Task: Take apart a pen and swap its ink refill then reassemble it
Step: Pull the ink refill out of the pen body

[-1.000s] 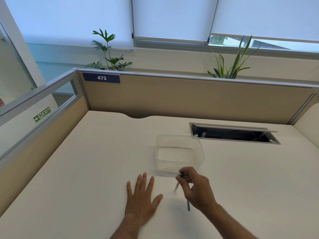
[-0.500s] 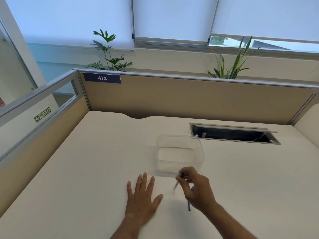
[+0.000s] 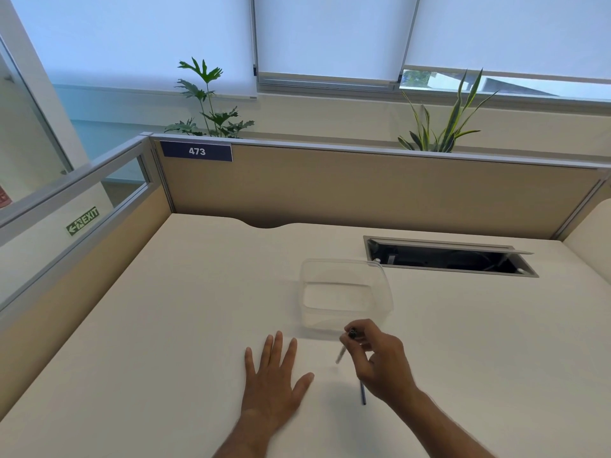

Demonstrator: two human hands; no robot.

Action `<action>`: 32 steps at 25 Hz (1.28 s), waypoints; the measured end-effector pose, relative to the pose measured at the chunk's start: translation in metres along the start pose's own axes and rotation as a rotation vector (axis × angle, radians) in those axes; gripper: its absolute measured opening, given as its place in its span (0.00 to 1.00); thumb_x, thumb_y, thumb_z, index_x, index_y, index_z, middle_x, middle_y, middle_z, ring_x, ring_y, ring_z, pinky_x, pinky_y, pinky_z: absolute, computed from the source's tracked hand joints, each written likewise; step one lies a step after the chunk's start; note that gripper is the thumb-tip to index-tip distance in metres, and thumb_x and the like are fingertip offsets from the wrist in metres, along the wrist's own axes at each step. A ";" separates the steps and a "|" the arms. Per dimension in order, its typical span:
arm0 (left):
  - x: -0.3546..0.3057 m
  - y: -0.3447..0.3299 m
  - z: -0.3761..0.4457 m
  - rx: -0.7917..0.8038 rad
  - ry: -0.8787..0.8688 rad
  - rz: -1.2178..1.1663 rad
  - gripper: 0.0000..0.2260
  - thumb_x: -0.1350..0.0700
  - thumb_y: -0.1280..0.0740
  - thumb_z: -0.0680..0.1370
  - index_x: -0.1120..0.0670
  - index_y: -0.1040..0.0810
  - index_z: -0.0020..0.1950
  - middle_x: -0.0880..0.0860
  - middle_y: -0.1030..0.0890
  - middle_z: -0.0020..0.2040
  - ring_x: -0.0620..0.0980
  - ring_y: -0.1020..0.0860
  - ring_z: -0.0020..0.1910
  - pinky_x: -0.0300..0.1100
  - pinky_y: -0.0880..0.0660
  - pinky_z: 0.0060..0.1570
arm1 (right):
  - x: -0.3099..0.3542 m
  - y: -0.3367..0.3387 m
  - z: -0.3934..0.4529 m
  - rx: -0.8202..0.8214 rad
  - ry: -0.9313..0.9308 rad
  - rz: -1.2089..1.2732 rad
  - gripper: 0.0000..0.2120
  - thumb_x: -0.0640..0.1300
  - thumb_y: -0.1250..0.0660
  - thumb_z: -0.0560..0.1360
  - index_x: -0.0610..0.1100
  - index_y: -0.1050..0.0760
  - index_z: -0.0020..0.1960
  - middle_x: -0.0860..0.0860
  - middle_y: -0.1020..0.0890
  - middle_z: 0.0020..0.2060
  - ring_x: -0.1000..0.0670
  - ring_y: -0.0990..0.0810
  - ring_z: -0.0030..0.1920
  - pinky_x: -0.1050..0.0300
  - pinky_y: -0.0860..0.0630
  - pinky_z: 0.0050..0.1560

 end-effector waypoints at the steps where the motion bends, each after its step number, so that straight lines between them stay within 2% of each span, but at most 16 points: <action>1: 0.000 0.000 0.000 0.001 0.001 0.008 0.37 0.29 0.63 0.73 0.45 0.56 0.79 0.51 0.59 0.81 0.53 0.62 0.78 0.62 0.70 0.70 | 0.000 0.000 0.001 -0.020 0.004 0.001 0.06 0.40 0.27 0.73 0.44 0.22 0.47 0.56 0.15 0.37 0.58 0.16 0.37 0.61 0.18 0.37; 3: -0.001 0.002 -0.001 -0.025 -0.002 0.002 0.37 0.30 0.61 0.74 0.46 0.53 0.79 0.52 0.56 0.81 0.54 0.59 0.79 0.61 0.71 0.69 | 0.002 0.003 0.002 -0.110 0.024 0.031 0.05 0.40 0.28 0.73 0.44 0.22 0.47 0.55 0.15 0.37 0.59 0.16 0.39 0.65 0.18 0.39; 6: -0.004 0.010 -0.004 -0.047 -0.003 -0.043 0.35 0.31 0.55 0.75 0.48 0.42 0.78 0.54 0.45 0.80 0.57 0.48 0.78 0.60 0.68 0.68 | 0.004 0.002 0.003 -0.201 0.035 0.084 0.03 0.43 0.31 0.75 0.44 0.23 0.48 0.55 0.16 0.39 0.62 0.17 0.42 0.72 0.22 0.43; 7: -0.004 0.011 -0.004 -0.049 -0.010 -0.045 0.35 0.31 0.55 0.76 0.48 0.42 0.78 0.54 0.46 0.80 0.57 0.49 0.78 0.60 0.68 0.68 | 0.003 0.001 0.001 -0.177 0.016 0.083 0.03 0.42 0.32 0.75 0.45 0.23 0.48 0.56 0.17 0.39 0.62 0.17 0.42 0.72 0.22 0.43; 9: -0.003 0.010 -0.003 -0.054 -0.018 -0.037 0.35 0.31 0.56 0.76 0.48 0.46 0.79 0.53 0.51 0.80 0.57 0.54 0.79 0.60 0.71 0.68 | -0.002 -0.006 -0.002 -0.007 -0.070 0.000 0.04 0.41 0.32 0.76 0.48 0.25 0.48 0.56 0.16 0.37 0.59 0.17 0.39 0.62 0.19 0.41; 10: -0.003 0.011 -0.003 -0.059 -0.018 -0.034 0.35 0.31 0.55 0.76 0.48 0.45 0.79 0.54 0.50 0.80 0.57 0.52 0.79 0.59 0.70 0.68 | -0.006 -0.010 -0.005 0.079 -0.104 -0.060 0.04 0.41 0.32 0.77 0.49 0.26 0.48 0.55 0.16 0.35 0.56 0.16 0.37 0.57 0.19 0.39; 11: -0.004 0.013 -0.004 -0.043 -0.013 -0.032 0.35 0.32 0.54 0.76 0.48 0.41 0.78 0.55 0.45 0.80 0.58 0.48 0.78 0.59 0.68 0.68 | -0.009 -0.013 -0.007 0.102 -0.116 -0.090 0.05 0.41 0.32 0.77 0.49 0.26 0.49 0.56 0.16 0.34 0.54 0.16 0.36 0.55 0.19 0.38; 13: -0.006 0.016 -0.006 0.001 -0.001 -0.025 0.33 0.33 0.50 0.76 0.50 0.33 0.75 0.56 0.36 0.77 0.59 0.38 0.75 0.59 0.65 0.68 | -0.010 -0.010 -0.008 0.026 -0.102 -0.056 0.06 0.40 0.31 0.76 0.50 0.26 0.48 0.60 0.19 0.33 0.57 0.17 0.36 0.63 0.22 0.37; 14: -0.007 0.017 -0.007 -0.019 -0.010 -0.019 0.33 0.33 0.50 0.76 0.50 0.32 0.74 0.56 0.35 0.76 0.58 0.37 0.75 0.59 0.64 0.67 | -0.009 -0.008 -0.008 -0.003 -0.099 -0.026 0.06 0.41 0.31 0.76 0.51 0.26 0.48 0.62 0.19 0.34 0.59 0.17 0.37 0.68 0.23 0.37; 17: -0.007 0.017 -0.007 -0.044 -0.008 -0.014 0.32 0.33 0.49 0.76 0.50 0.30 0.73 0.56 0.32 0.74 0.58 0.33 0.73 0.59 0.63 0.67 | -0.006 -0.005 -0.007 -0.039 -0.086 0.017 0.04 0.44 0.33 0.75 0.52 0.26 0.47 0.60 0.18 0.35 0.62 0.17 0.38 0.66 0.22 0.38; 19: -0.007 0.017 -0.006 -0.028 -0.006 -0.028 0.33 0.33 0.49 0.75 0.50 0.30 0.73 0.56 0.32 0.75 0.58 0.34 0.74 0.59 0.63 0.67 | -0.006 -0.004 -0.007 -0.054 -0.081 0.020 0.04 0.44 0.33 0.75 0.52 0.26 0.47 0.60 0.18 0.35 0.63 0.18 0.38 0.64 0.21 0.38; 22: -0.004 0.009 -0.001 -0.009 0.007 -0.070 0.35 0.31 0.53 0.75 0.47 0.44 0.78 0.54 0.48 0.80 0.56 0.52 0.79 0.60 0.70 0.68 | -0.005 -0.004 -0.008 -0.064 -0.053 0.025 0.04 0.43 0.32 0.74 0.51 0.26 0.47 0.62 0.19 0.35 0.63 0.18 0.38 0.67 0.22 0.37; 24: -0.003 0.005 0.005 0.020 0.047 -0.092 0.35 0.31 0.52 0.75 0.45 0.47 0.78 0.51 0.50 0.81 0.52 0.56 0.79 0.62 0.69 0.70 | -0.002 -0.003 -0.006 -0.072 -0.041 0.042 0.05 0.43 0.32 0.74 0.51 0.26 0.47 0.64 0.20 0.36 0.62 0.18 0.37 0.71 0.23 0.38; 28: -0.015 0.011 0.009 0.023 0.048 -0.247 0.33 0.32 0.40 0.72 0.39 0.40 0.75 0.42 0.39 0.77 0.45 0.49 0.77 0.60 0.62 0.73 | 0.003 -0.001 -0.002 -0.098 -0.042 0.077 0.04 0.43 0.31 0.73 0.49 0.24 0.47 0.65 0.20 0.36 0.62 0.18 0.37 0.76 0.26 0.39; 32: -0.041 0.016 0.013 -0.018 0.024 -0.463 0.24 0.35 0.33 0.72 0.37 0.29 0.67 0.38 0.28 0.68 0.41 0.38 0.72 0.53 0.55 0.74 | 0.008 0.001 0.002 -0.129 -0.016 0.137 0.04 0.40 0.31 0.73 0.46 0.23 0.47 0.61 0.19 0.37 0.59 0.18 0.37 0.72 0.24 0.39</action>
Point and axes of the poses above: each hand's wrist, its own z-axis towards the middle knuckle, its own y-axis out of the back of the hand, x = y × z, the point moved 2 cm from there along z, towards the middle knuckle
